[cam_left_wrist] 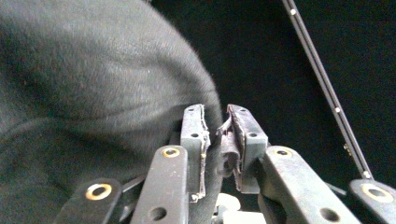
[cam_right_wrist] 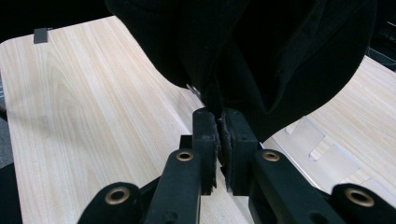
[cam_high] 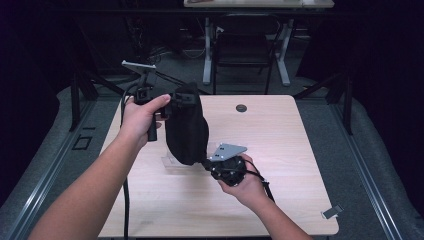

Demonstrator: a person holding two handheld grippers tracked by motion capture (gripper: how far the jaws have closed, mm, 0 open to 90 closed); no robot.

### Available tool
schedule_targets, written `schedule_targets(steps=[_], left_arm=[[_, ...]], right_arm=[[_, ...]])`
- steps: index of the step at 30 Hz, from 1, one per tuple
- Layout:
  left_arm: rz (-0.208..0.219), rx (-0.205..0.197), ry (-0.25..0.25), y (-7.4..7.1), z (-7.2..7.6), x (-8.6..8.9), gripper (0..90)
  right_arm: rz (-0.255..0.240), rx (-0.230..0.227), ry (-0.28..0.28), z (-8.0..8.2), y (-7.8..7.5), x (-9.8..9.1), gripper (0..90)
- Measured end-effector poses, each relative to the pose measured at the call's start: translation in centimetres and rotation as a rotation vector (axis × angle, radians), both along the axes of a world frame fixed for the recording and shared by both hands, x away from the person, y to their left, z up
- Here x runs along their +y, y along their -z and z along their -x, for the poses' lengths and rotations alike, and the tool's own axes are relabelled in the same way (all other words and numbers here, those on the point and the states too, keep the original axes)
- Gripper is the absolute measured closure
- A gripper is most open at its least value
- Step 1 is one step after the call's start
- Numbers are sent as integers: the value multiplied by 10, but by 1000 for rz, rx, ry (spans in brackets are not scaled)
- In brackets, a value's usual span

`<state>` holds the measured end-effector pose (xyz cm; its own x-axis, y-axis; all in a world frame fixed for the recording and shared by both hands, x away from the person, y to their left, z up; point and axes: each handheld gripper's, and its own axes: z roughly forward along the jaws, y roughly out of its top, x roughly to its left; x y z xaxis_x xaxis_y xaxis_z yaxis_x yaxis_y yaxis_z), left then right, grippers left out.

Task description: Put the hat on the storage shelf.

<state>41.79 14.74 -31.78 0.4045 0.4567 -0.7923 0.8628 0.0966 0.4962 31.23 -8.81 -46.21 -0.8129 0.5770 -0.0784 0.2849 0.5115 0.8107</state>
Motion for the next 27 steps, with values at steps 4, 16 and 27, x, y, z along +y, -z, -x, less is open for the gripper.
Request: schedule_targets(steps=[4,16,27], left_arm=[[0,-5,-6,-2,1,1,760],[6,-13,-17,-5,3,9,742],[2,-7,-50,0,5,29,729]], right_arm=[[8,3,-6,1,0,1,846],[-9,9,3,0,1,-5,849],[-33,48,29,-1,10,-16,854]])
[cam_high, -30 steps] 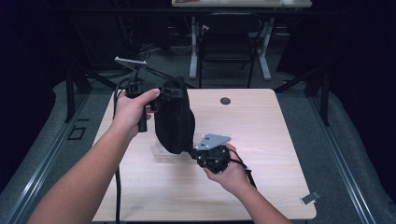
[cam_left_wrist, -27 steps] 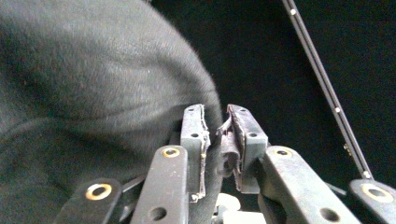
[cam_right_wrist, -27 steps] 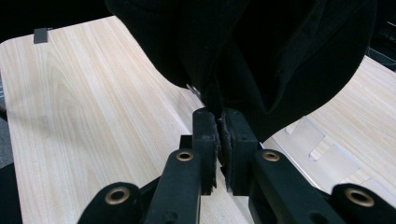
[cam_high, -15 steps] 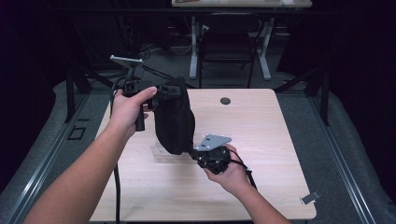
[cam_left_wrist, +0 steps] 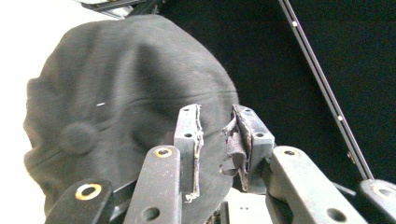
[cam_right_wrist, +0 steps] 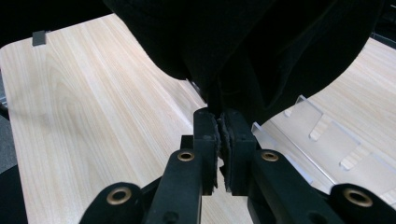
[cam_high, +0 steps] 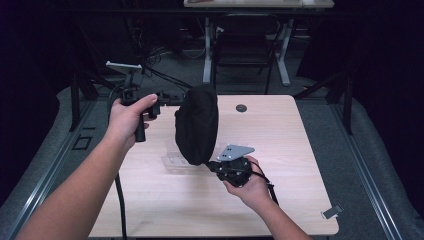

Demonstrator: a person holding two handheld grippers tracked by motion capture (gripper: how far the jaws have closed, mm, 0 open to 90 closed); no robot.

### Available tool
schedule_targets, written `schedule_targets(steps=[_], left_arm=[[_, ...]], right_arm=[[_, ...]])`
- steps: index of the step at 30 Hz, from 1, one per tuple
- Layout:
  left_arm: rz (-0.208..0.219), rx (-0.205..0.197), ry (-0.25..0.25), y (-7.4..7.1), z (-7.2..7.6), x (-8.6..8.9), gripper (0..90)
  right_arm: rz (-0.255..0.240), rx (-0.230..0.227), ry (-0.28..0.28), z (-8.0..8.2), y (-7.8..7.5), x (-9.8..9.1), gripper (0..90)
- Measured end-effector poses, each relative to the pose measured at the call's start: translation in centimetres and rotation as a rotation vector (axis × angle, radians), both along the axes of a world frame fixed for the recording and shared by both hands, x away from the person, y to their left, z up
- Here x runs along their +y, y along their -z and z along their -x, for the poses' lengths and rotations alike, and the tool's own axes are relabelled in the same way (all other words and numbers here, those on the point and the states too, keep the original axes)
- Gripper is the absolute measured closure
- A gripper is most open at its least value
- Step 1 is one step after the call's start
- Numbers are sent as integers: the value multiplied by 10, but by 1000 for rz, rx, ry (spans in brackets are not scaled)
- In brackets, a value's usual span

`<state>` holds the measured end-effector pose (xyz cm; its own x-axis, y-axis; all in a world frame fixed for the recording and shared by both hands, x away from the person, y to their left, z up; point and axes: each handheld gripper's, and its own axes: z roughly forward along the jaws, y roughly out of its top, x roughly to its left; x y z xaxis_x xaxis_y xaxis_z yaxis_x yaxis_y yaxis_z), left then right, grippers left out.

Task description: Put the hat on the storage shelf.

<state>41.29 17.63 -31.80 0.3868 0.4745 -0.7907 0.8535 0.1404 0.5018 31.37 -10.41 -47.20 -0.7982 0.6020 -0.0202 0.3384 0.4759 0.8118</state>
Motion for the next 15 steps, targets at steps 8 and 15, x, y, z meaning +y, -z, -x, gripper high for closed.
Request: schedule_targets(steps=[8,15], left_arm=[[-65,-3,-29,12,1,15,699],[-110,-2,-60,22,2,25,665]], right_arm=[[6,33,32,-4,12,-7,858],[-9,52,45,-5,13,-11,853]])
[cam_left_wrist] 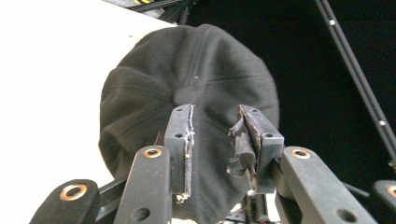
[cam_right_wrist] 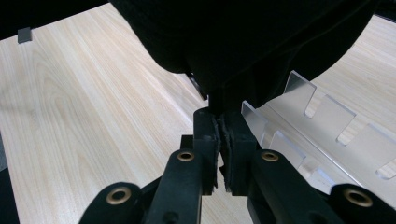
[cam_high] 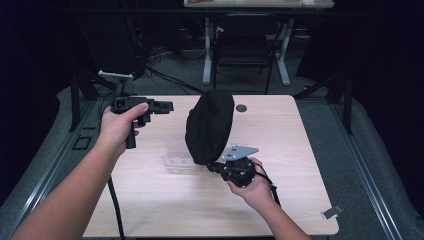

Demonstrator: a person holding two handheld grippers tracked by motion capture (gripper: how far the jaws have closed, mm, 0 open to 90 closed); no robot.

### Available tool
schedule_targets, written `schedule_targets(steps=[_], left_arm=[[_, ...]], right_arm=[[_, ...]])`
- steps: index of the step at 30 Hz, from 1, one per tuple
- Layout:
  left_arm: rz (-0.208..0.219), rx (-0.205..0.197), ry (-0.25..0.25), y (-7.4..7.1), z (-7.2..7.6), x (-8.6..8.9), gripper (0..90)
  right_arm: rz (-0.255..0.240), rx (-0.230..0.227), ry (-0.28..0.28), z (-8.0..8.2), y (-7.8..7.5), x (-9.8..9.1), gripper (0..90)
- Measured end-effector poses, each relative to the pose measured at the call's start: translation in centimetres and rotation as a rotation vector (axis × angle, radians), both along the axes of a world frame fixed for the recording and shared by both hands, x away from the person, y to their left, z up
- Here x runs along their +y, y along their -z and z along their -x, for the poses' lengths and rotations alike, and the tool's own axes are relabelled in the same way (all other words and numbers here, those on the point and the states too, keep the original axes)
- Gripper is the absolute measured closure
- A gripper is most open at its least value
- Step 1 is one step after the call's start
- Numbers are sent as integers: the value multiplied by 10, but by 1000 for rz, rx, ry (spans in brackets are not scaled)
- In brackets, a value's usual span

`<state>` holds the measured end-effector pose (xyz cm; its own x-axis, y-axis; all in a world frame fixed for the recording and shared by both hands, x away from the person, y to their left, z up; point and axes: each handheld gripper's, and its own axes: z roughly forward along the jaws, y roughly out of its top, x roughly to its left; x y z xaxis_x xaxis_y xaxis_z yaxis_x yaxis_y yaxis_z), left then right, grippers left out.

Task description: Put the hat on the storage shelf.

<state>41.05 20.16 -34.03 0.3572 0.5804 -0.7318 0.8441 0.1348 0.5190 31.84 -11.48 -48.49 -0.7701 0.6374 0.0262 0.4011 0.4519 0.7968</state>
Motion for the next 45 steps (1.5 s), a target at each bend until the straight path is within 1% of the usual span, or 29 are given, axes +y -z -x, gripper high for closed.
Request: schedule_targets(steps=[1,3,4,6,8,9,11,15,17,18,21,24,27,29,31,33,36,37,38,40,42,43,45], left_arm=[[-13,-6,-6,2,1,1,664],[-54,-25,-18,5,2,4,663],[-77,-31,-24,8,3,6,662],[-97,-38,-27,11,4,8,656],[-112,-47,-29,16,5,11,656],[-121,-50,-26,18,6,13,655],[-139,-49,-29,22,7,16,645],[-156,-46,-38,29,10,23,630],[-194,-55,-44,32,12,27,601],[-207,-54,-50,33,13,28,584],[-231,-51,-47,38,14,32,571],[-269,-51,-41,43,16,35,564],[-324,-62,-40,47,18,36,541],[-358,-71,-35,50,19,36,532],[-389,-81,-33,53,21,37,528],[-416,-89,-26,56,23,37,527],[-470,-101,-16,62,27,39,527],[-481,-106,-13,63,28,39,527],[-499,-108,-10,66,30,39,527],[-533,-117,-4,71,33,41,527],[-548,-119,4,76,37,45,528],[-549,-120,4,78,38,46,529],[-550,-120,-3,84,42,51,529]], right_arm=[[1,-2,2,0,0,0,852],[-5,-1,11,-1,0,0,845],[1,4,15,-1,0,-1,841],[12,7,20,-3,2,0,837],[11,14,23,-4,2,-1,833],[11,9,22,-4,2,-1,830],[17,-1,25,-2,2,-2,811],[16,-5,27,0,1,-5,787],[11,-7,30,2,1,-8,773],[13,-7,30,3,1,-10,762],[16,-11,36,6,2,-14,732],[21,-18,48,9,3,-18,693],[27,-26,53,11,4,-21,662],[36,-34,52,15,4,-24,622],[32,-35,52,17,4,-25,613],[48,-36,48,20,4,-28,602],[59,-43,43,27,6,-32,584],[73,-43,40,29,7,-34,578],[78,-45,42,31,8,-35,568],[107,-51,36,35,11,-39,551],[123,-68,45,40,15,-44,521],[117,-79,49,41,17,-46,501],[85,-95,68,42,18,-52,442]])
